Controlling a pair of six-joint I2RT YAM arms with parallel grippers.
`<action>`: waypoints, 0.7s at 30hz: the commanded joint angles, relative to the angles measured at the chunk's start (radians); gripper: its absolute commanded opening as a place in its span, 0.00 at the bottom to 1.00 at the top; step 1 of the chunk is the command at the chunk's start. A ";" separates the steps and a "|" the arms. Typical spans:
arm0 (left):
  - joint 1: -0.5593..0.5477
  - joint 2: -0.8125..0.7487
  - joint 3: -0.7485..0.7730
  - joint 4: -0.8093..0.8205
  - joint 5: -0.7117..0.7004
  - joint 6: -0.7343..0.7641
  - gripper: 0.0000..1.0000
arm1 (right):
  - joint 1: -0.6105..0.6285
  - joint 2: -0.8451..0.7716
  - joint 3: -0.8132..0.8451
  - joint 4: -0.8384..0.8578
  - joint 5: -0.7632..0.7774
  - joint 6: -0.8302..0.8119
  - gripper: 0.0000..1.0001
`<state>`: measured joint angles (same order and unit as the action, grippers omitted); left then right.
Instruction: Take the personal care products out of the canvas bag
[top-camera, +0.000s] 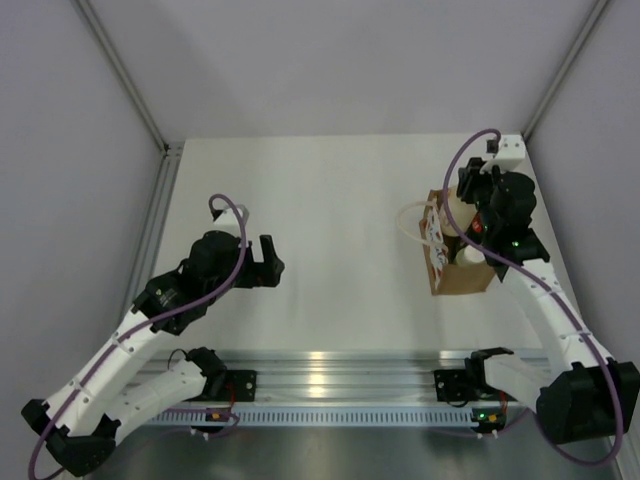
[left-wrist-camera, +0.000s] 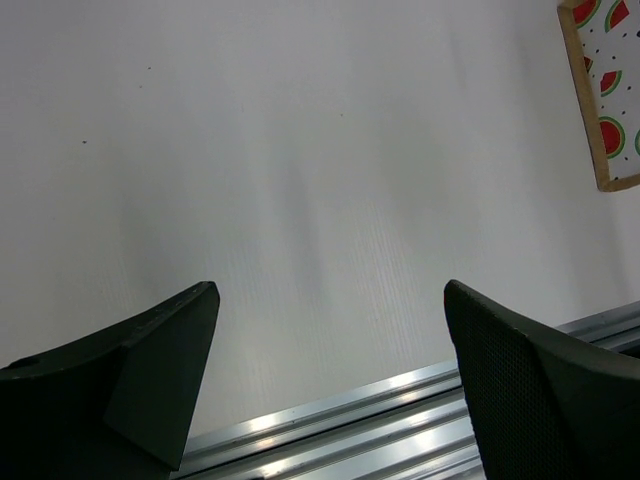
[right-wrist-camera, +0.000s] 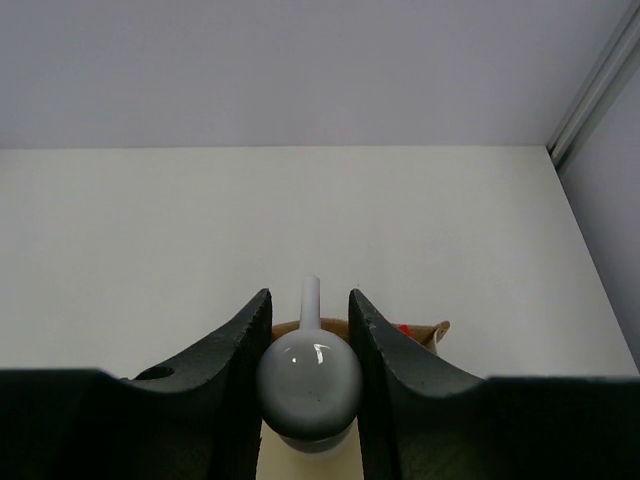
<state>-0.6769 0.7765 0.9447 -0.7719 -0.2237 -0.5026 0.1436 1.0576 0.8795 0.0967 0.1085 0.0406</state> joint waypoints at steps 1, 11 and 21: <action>-0.004 -0.016 0.009 0.005 -0.029 0.001 0.98 | 0.013 -0.056 0.137 0.097 -0.012 -0.018 0.00; -0.004 -0.016 -0.003 0.005 -0.045 -0.001 0.98 | 0.047 -0.027 0.285 -0.017 -0.006 -0.031 0.00; -0.004 -0.016 -0.009 0.006 -0.054 -0.005 0.98 | 0.142 0.027 0.374 -0.038 -0.029 -0.047 0.00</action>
<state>-0.6769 0.7742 0.9405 -0.7723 -0.2565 -0.5030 0.2398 1.0866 1.1435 -0.0647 0.1024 0.0185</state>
